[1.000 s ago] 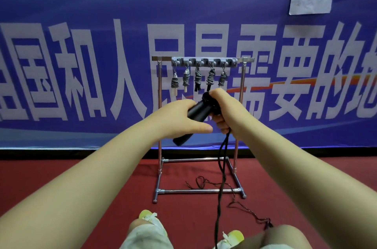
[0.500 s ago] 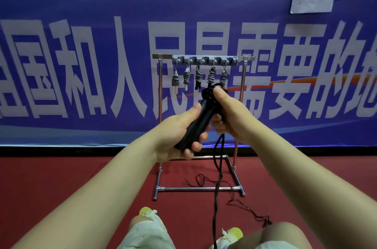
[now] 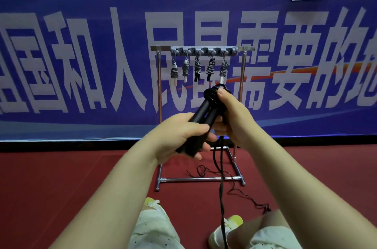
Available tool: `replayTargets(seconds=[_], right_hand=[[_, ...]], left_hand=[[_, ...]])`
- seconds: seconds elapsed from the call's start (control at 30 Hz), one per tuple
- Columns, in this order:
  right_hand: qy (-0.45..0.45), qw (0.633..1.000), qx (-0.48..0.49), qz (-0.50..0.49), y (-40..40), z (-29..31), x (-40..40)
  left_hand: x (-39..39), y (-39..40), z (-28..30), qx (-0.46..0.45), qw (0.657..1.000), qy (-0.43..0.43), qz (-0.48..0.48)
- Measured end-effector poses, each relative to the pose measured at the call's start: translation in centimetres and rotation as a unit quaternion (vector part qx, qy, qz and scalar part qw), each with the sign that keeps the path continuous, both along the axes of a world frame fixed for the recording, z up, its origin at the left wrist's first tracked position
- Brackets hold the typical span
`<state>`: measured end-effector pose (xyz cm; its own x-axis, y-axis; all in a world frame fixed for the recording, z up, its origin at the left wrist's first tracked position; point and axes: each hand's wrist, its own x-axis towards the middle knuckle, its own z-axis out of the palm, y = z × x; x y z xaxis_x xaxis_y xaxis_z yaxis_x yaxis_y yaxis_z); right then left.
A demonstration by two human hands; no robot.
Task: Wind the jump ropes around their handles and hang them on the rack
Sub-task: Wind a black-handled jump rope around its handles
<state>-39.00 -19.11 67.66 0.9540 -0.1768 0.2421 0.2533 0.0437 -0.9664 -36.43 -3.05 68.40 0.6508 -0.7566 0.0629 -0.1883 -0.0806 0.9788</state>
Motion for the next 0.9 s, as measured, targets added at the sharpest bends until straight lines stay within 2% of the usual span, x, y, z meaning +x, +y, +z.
replayTargets(seconds=[0.17,0.27,0.4,0.57,0.8,0.9], right_hand=[[-0.011,0.996,0.027,0.082,0.2,-0.9,-1.1],[0.012,0.995,-0.001,0.096,0.1,-1.6,-1.8],[0.072,0.992,-0.086,0.058,-0.4,-2.6,-2.5],[0.125,0.986,-0.071,0.082,-0.8,-3.4,-3.8],[0.151,0.979,-0.132,0.018,0.3,-4.3,-3.9],[0.109,0.974,-0.197,0.002,0.9,-4.9,-4.5]], left_hand=[[-0.6,0.5,-1.4,-0.028,0.999,0.028,-0.024],[-1.0,0.7,-2.2,-0.026,0.999,0.037,-0.027],[-1.5,0.5,-3.0,0.000,1.000,0.017,0.009],[-1.4,0.3,-3.5,0.065,0.995,-0.057,0.040],[-0.8,0.1,-4.3,0.057,0.996,-0.016,0.068],[-0.2,0.1,-4.5,0.054,0.995,-0.010,0.078]])
